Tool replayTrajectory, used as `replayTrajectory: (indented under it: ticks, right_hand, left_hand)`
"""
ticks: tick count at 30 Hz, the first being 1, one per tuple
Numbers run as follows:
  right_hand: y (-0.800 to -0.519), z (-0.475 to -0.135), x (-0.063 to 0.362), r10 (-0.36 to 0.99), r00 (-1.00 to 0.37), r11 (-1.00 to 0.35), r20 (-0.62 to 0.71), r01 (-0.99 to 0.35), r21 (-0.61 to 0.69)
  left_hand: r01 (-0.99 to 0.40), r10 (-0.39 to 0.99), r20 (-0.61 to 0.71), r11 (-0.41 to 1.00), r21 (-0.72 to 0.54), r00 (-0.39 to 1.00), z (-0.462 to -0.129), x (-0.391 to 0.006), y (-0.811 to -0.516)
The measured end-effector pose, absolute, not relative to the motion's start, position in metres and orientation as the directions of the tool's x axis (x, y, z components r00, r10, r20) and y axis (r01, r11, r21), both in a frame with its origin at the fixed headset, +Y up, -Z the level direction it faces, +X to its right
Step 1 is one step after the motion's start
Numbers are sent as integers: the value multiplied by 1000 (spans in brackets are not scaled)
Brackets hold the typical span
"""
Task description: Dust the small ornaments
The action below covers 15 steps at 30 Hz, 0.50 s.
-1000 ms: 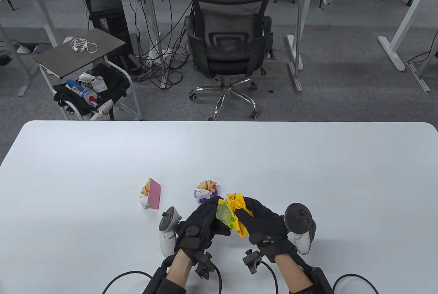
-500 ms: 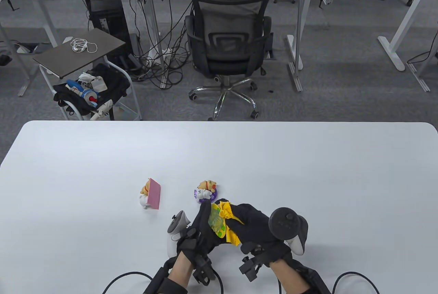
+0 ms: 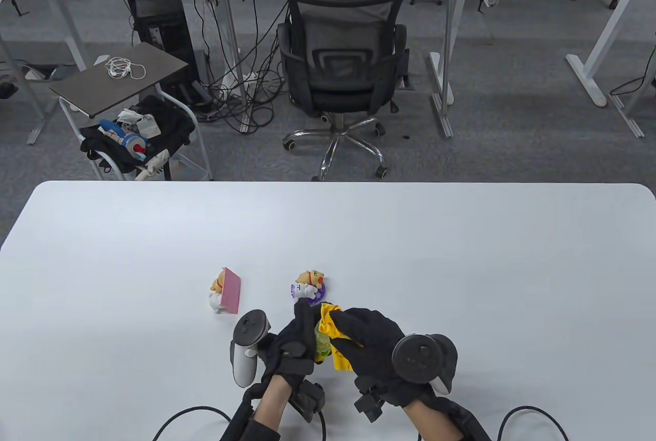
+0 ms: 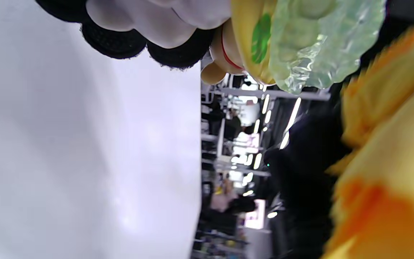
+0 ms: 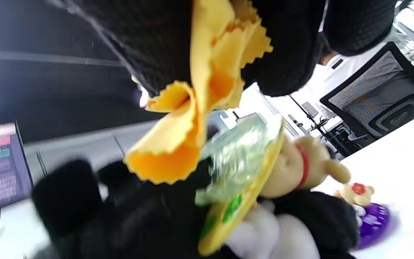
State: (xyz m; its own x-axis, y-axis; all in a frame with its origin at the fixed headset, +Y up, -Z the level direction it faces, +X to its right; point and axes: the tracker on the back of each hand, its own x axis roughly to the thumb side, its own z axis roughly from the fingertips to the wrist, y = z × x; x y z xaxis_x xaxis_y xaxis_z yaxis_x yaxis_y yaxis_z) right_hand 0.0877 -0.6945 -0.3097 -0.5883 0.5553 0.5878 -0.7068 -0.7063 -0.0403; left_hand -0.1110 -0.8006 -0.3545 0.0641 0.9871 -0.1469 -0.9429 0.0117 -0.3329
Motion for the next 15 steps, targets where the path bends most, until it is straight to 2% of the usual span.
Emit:
replayTrajectory:
  ticks: [2, 5, 7, 9, 11, 12, 14, 15]
  right_hand:
    - [-695, -307, 85, 434, -696, -785, 573, -604, -139]
    - [-692, -313, 95, 425, -732, -780, 533, -595, -196]
    - [-694, -321, 106, 500, -702, -746, 507, -647, -159]
    - [-694, -321, 111, 508, -701, -734, 501, -656, -174]
    - [-691, -317, 109, 525, -649, -686, 551, -705, -177]
    - [-689, -313, 104, 530, -607, -682, 592, -720, -128]
    - [-687, -307, 91, 505, -600, -716, 621, -693, -86]
    - [-687, -304, 88, 461, -643, -748, 611, -652, -121]
  left_hand:
    - [-941, 989, -121, 44, -337, 90, -354, -106, -796]
    - [-934, 992, -121, -1, -358, 46, -348, -104, -792]
    - [-936, 993, -102, 17, -353, 56, -347, -103, -789]
    - [-937, 994, -107, -14, -349, 25, -348, -104, -789]
    - [-933, 990, -142, -62, -355, -12, -349, -106, -794]
    - [-929, 987, -157, -100, -357, -46, -349, -106, -797]
    - [-913, 977, -183, -169, -372, -107, -349, -106, -801]
    - [-904, 975, -183, -192, -381, -130, -350, -105, -801]
